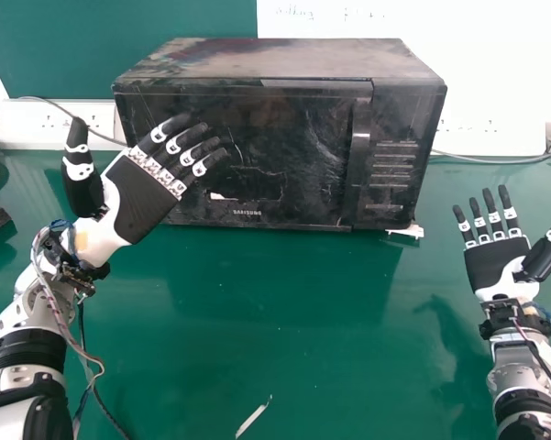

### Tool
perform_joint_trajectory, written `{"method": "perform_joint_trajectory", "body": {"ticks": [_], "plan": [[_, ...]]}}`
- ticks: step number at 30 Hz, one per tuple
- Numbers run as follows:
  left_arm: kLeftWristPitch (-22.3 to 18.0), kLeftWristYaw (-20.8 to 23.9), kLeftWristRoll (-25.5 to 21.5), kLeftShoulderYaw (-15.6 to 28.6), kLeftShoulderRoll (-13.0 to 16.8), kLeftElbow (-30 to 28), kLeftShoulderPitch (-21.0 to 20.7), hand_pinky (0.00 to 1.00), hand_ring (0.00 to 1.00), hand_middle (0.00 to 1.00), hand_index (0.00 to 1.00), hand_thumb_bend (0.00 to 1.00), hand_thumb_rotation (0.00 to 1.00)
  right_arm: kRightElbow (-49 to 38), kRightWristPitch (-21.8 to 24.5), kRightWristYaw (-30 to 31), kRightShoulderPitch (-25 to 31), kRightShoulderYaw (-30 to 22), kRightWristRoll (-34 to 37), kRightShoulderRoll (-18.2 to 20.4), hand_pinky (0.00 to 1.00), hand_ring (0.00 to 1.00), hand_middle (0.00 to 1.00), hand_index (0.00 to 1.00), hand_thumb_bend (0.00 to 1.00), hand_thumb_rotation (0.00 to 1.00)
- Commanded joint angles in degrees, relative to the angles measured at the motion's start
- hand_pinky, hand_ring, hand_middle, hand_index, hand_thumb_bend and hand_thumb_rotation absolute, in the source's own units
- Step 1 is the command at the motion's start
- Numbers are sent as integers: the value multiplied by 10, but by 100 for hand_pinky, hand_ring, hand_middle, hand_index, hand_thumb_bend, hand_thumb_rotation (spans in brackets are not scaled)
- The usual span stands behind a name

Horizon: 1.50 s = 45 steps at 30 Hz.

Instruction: Open the door of oven

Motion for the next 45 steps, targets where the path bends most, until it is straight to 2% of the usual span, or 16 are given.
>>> {"method": "perform_joint_trajectory", "body": {"ticks": [1,13,19,24,31,38,45], "plan": [[-4,2,4,-4,-1,-9,-2,63,88,96,93,94,81,5,1,9,0,-1,2,-6,69,93,93,91,100,84],[-6,1,1,-3,-2,-12,0,65,89,96,95,95,84,5,-1,8,0,-1,2,-5,69,94,96,93,100,83],[-4,9,8,-10,-4,-17,0,64,90,97,95,95,82,6,1,9,-1,-3,3,-4,69,94,97,94,100,83],[6,63,23,-27,-18,-49,8,63,89,95,92,95,85,9,1,13,-2,-2,3,-4,71,95,98,94,100,85],[4,137,45,-51,-40,-97,24,62,89,96,94,93,88,13,2,16,-3,-3,3,-3,72,97,99,96,100,86],[4,203,64,-69,-56,-136,29,64,93,99,97,91,91,13,-1,11,-4,-3,2,0,72,94,97,94,100,86],[2,278,91,-88,-70,-171,31,62,88,95,93,92,92,13,-2,9,-4,-2,2,1,73,94,97,95,100,84]]}}
